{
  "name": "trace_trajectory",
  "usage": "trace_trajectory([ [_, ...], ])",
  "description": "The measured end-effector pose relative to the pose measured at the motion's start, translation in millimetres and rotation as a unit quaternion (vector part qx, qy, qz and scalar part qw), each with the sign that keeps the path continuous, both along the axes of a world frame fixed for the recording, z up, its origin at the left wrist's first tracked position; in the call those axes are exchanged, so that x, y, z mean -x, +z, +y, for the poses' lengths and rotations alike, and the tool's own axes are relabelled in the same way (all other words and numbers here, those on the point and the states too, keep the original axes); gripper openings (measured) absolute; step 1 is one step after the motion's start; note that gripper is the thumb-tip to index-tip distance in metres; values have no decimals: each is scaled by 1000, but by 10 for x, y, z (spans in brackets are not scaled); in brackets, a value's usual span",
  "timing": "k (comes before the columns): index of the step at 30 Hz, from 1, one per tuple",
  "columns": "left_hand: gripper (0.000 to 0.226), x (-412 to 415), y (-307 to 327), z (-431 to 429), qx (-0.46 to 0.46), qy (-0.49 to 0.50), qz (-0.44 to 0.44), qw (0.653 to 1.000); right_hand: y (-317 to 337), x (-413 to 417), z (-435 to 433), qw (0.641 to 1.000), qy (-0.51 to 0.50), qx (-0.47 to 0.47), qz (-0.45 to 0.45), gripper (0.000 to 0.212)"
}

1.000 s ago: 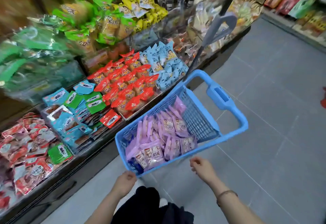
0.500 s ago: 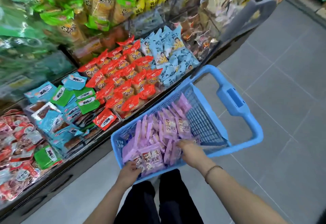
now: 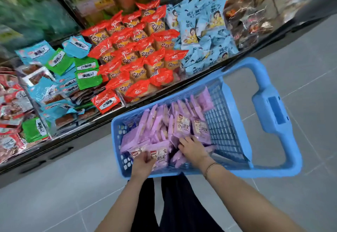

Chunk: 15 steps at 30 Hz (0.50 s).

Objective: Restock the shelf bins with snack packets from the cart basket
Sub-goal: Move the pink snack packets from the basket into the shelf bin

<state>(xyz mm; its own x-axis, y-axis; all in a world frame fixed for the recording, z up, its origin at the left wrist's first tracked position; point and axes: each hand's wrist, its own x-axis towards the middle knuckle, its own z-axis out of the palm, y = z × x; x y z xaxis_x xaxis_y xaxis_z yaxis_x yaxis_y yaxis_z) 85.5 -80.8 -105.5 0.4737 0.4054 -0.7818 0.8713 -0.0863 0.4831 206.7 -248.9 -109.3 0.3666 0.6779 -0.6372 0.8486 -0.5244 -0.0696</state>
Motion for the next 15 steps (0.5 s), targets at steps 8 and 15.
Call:
trace_trajectory([
  [8,12,79,480,121,52,147,-66,986,646,-153,-381,831,-449,-253,211,52],
  [15,51,-7,879,66,76,143,-122,979,1082,-110,-402,565,-656,-269,422,51],
])
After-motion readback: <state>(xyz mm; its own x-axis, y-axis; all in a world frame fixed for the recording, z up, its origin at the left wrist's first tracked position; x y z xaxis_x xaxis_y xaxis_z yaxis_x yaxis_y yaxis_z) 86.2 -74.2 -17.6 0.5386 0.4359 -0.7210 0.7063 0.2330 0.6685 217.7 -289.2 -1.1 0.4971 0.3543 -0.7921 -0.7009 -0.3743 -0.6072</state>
